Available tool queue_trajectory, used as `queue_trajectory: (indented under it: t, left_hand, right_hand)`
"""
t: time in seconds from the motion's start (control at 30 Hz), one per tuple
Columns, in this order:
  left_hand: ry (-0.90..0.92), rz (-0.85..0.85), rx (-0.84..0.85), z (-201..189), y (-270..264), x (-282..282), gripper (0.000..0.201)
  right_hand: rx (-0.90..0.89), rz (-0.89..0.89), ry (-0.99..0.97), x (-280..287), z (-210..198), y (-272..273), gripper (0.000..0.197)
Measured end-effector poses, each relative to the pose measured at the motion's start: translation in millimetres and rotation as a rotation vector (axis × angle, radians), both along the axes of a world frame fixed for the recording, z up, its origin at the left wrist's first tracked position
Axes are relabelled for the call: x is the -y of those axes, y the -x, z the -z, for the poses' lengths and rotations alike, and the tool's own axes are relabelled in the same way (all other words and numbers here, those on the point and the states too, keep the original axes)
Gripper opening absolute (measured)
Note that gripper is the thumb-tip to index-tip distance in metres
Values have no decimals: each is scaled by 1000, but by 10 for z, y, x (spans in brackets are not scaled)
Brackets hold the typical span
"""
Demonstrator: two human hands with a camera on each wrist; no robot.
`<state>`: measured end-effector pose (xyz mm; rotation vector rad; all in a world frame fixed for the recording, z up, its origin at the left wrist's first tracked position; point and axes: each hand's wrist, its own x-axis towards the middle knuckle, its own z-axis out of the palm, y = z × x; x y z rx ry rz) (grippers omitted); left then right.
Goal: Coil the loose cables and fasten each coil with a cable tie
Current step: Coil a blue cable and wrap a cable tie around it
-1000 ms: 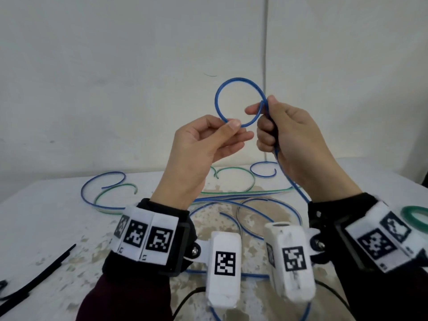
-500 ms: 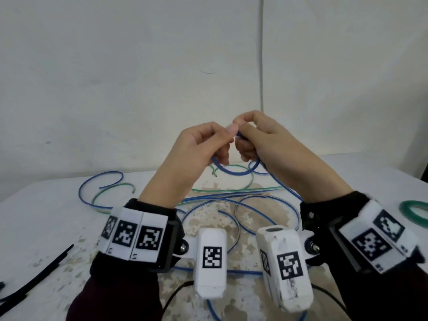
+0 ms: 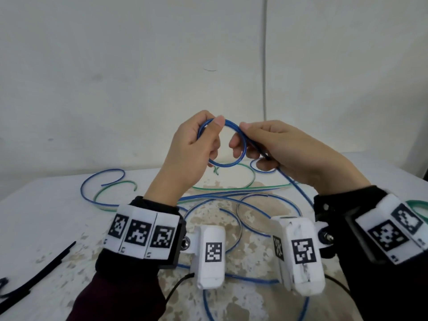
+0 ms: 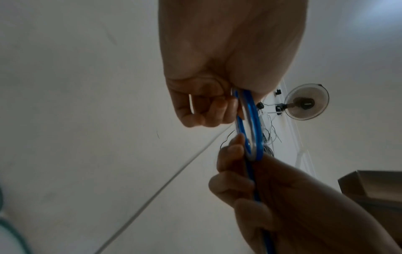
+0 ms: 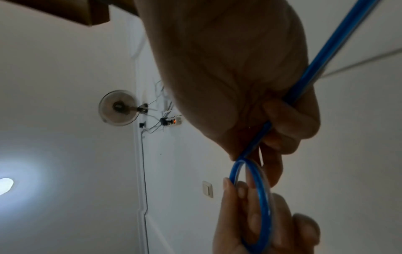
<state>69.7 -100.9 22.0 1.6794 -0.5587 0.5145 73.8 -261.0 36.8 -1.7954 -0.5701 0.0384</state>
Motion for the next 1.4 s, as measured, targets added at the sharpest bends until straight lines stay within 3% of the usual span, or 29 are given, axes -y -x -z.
queue_trajectory:
  t: [0.1,0.27,0.43,0.63,0.77,0.97,1.07,1.17,1.4]
  left_hand:
    - [-28,-39,52,18,2,-1,30]
    - [-70,-147,191,39,15,0,26]
    - [-151,18,50,-52,40,-100,28]
    - [-183,172,-86,-36,79,-34,32]
    - [-196,136,-84,-12,60,17,32]
    - [-193,103,-64,-28,73,15,40]
    - [-28,7,-14,-6,23,71,41]
    - [100,-114,47,23,-2,122,42]
    - [115,-228,131,34,-10,152,40]
  right_hand:
    - [-96,-58,-110,-3,-1,-10,37]
    - [-97,-98,-98,-5,-12,4,37]
    - [-187,-153,-342,-36,-50,12,33]
    - [-78,-106,-204,-7,-11,-34,36]
    - [21,-27,-134,-2,-8,-30,36]
    - [116,148,-204,87,-30,-76,39]
    - [-3,18,-208,43,0,-59,38]
    - [-165,-149,-341,-88,33,-31,37]
    - [-347,-280,-582,-126,-7,-4,33]
